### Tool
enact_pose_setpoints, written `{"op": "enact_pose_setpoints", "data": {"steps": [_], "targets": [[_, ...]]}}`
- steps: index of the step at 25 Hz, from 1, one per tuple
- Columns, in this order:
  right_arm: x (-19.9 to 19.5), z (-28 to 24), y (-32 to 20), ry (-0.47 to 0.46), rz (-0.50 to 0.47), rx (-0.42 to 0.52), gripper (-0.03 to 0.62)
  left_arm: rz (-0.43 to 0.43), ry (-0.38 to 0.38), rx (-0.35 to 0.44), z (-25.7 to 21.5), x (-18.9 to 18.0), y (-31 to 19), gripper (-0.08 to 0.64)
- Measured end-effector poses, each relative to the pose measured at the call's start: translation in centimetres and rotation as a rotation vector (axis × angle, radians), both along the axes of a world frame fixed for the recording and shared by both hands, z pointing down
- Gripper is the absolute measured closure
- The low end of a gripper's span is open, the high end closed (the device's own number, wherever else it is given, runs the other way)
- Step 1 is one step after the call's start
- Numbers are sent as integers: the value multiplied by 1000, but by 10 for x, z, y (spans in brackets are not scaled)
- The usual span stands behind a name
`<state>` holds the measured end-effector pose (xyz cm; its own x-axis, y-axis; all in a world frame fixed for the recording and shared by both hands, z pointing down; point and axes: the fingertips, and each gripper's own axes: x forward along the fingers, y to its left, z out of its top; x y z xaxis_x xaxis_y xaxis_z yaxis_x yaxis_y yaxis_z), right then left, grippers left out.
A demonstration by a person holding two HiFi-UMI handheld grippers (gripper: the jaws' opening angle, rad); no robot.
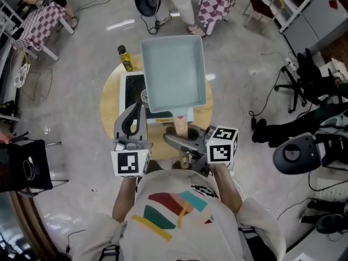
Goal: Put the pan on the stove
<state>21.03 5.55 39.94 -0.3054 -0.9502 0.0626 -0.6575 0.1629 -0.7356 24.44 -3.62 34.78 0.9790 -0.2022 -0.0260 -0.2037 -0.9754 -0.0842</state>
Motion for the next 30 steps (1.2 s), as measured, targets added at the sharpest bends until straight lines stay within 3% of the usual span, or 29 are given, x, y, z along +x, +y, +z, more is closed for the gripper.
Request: {"op": "enact_pose_setpoints", "data": {"steps": [6, 13, 19, 24, 30], "targets": [[11, -8, -20, -23, -1, 31, 486, -12, -17, 9, 0, 8, -23, 548], [12, -16, -54, -2, 24, 41, 485, -22, 16, 35, -15, 4, -68, 548], [3, -11, -78, 12, 39, 22, 485, -11, -30, 10, -1, -2, -93, 548], [0, -4, -97, -18, 61, 1, 486, -19, 24, 17, -7, -1, -111, 548], [0, 6, -114, -95, 76, -1, 486, -31, 29, 0, -6, -6, -127, 548]]}}
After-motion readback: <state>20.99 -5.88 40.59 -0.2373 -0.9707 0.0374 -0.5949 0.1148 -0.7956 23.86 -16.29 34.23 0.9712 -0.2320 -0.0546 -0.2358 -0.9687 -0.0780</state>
